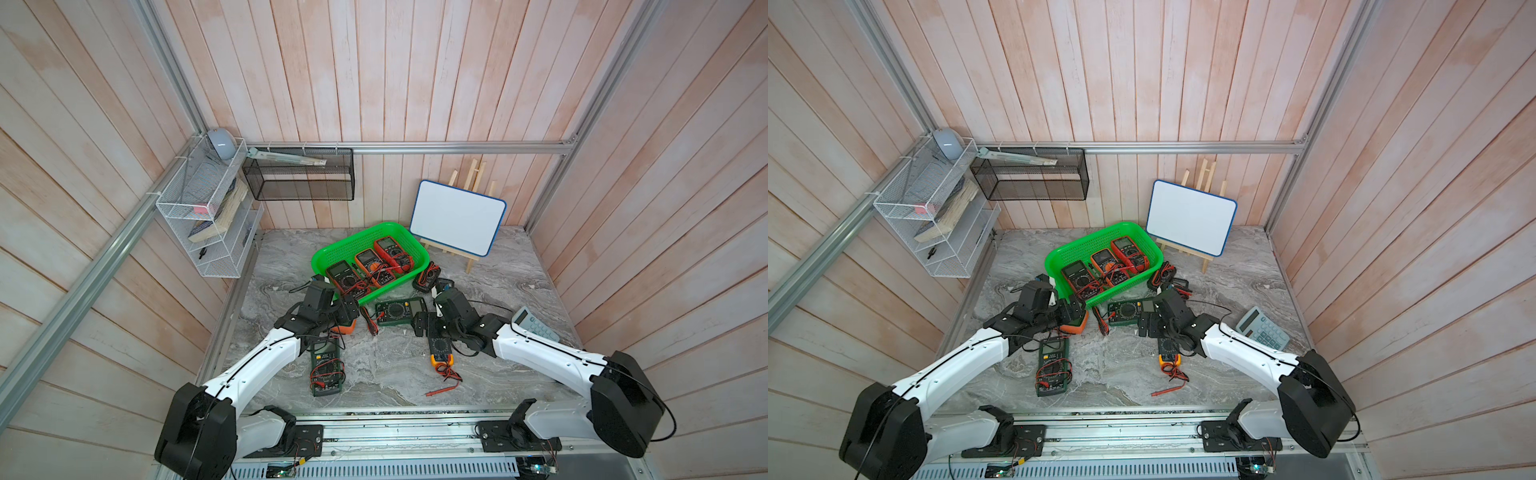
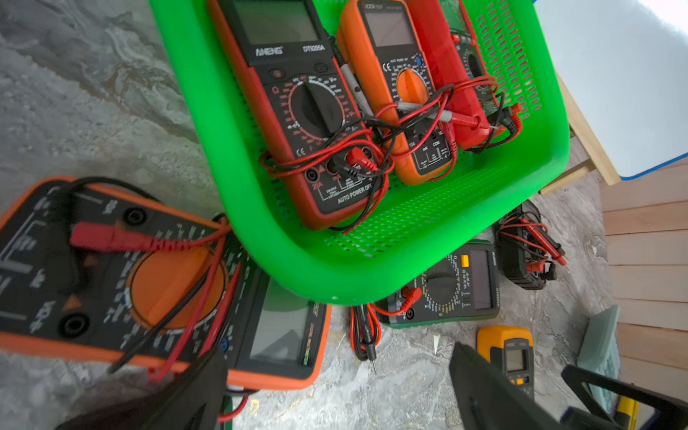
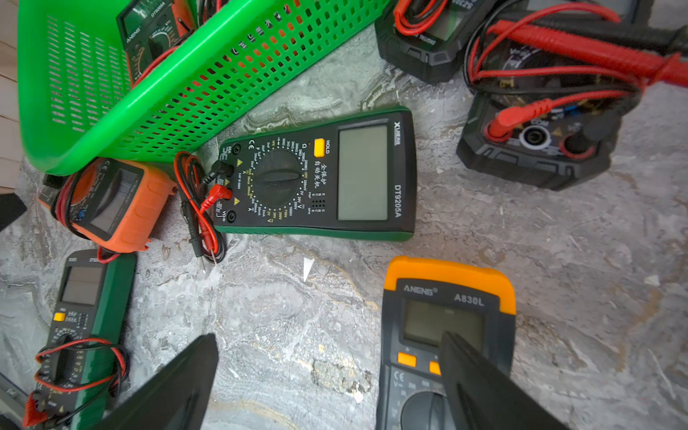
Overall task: Put the multimeter into the basket
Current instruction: Pick up the multimeter from the center of the board.
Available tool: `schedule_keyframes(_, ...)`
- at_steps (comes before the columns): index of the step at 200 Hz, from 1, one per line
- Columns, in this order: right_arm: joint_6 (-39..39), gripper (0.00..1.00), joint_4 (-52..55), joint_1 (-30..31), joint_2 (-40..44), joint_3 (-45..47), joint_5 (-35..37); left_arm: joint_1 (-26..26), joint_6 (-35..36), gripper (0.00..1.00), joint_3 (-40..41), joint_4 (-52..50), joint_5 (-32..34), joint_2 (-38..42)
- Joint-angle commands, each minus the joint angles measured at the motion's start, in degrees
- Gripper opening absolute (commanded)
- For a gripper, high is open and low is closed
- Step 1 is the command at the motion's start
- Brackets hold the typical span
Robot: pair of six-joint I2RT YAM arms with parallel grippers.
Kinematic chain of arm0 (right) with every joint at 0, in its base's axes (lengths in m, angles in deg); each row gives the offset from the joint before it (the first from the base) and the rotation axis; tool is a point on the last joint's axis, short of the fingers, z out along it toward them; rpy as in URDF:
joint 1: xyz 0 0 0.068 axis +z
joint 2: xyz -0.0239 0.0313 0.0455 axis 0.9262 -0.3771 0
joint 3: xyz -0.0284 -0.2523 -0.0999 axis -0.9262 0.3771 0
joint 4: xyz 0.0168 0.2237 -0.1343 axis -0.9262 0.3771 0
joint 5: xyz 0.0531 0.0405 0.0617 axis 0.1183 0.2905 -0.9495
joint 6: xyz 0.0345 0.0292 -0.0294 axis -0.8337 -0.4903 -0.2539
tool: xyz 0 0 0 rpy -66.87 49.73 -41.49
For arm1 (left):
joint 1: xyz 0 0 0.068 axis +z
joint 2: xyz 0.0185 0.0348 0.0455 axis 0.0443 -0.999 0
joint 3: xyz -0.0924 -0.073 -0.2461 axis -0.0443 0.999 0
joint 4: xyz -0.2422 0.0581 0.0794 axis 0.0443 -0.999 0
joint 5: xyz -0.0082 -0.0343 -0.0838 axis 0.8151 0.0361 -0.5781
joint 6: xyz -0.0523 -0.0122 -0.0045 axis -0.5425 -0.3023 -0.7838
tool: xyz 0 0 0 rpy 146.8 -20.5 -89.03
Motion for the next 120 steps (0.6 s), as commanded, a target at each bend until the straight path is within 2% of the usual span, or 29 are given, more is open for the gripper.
schedule_keyframes(1,1.47,0.98,-1.48,0.32,-1.11,-1.96,-0.73,-0.2,-4.7,1.0,1.79,-6.29,0.64,2.95)
schedule_keyframes(55,1.93,0.98,-6.48,0.32,-1.69,-1.59,-2.13,-2.71,-9.13,1.0,4.58,-19.71,1.63,7.2)
schedule_keyframes(120,3.28,0.98,-8.58,0.32,-0.68,-1.3,-2.28,-3.37,-10.75,1.0,5.41,-27.65,2.77,8.38)
